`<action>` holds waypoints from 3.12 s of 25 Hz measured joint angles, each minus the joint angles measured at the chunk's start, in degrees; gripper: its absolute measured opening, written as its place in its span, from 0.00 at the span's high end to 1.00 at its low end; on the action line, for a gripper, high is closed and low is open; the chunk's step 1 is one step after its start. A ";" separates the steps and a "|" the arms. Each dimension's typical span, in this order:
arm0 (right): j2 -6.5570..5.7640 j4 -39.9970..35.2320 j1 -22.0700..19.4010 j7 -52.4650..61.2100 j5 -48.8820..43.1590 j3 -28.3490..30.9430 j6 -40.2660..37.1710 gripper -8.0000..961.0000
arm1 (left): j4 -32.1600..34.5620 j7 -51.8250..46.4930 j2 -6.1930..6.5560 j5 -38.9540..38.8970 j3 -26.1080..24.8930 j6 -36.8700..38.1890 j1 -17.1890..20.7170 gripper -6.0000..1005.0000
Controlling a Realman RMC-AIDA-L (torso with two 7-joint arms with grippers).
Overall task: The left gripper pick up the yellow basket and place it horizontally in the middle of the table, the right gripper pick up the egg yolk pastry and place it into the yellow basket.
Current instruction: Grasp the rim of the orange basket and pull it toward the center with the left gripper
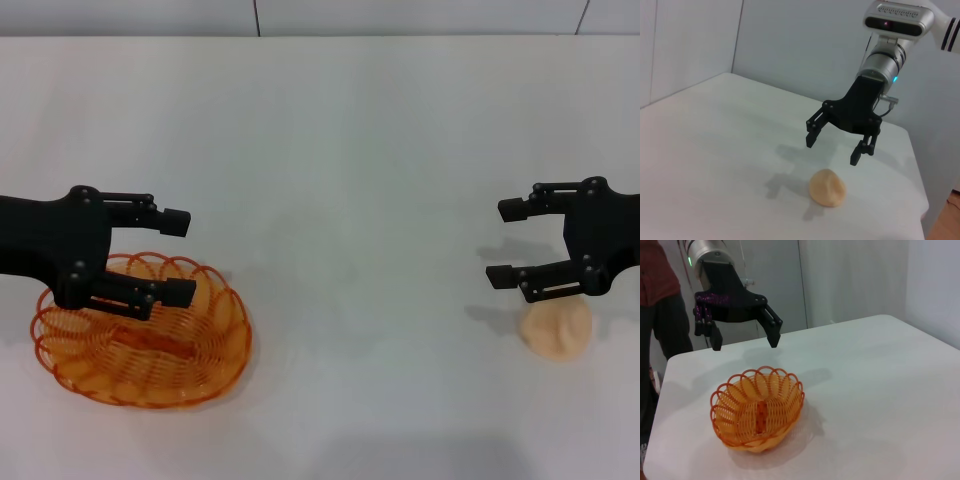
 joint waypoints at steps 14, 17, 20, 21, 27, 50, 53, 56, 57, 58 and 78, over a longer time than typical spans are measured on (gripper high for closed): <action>0.00 0.00 0.00 0.00 0.00 0.08 0.15 0.15 | 0.00 0.00 0.00 0.20 0.00 0.00 -0.51 0.14; 0.00 0.00 0.00 0.00 0.00 0.09 0.46 0.15 | 0.00 -0.01 0.04 0.27 0.02 -0.08 -0.60 0.14; 0.00 0.00 0.00 0.00 -0.01 0.09 0.52 0.15 | 0.00 -0.19 0.09 0.29 0.07 -0.10 -0.74 0.15; 0.00 0.00 0.00 0.00 0.00 0.09 0.53 0.15 | 0.00 -0.22 0.12 0.30 0.07 -0.09 -0.77 0.15; 0.00 0.00 0.08 0.00 -0.01 0.09 0.71 0.15 | 1.11 -1.84 0.44 0.66 0.17 -0.15 -0.97 0.15; 0.00 0.00 0.27 0.09 1.69 0.24 1.32 0.15 | 11.12 -40.10 3.99 26.97 0.32 1.93 -10.80 0.15; 0.00 0.00 0.27 0.12 2.05 0.21 1.32 0.15 | 11.14 -42.38 4.12 30.50 0.36 2.24 -11.43 0.15; 0.00 0.00 0.27 0.15 2.47 0.21 1.32 0.15 | 11.16 -43.65 4.18 34.95 0.42 2.35 -11.91 0.15; 0.00 0.00 0.27 0.15 2.67 0.19 1.32 0.15 | 11.16 -43.82 4.17 36.21 0.43 2.28 -11.97 0.15; 0.00 0.00 0.27 0.15 2.84 0.17 1.32 0.15 | 11.16 -43.92 4.14 37.56 0.43 2.14 -11.99 0.15; 0.00 0.00 0.36 0.18 3.26 -0.05 1.94 0.15 | 4.38 -44.34 1.07 47.52 0.53 -4.68 -12.70 0.15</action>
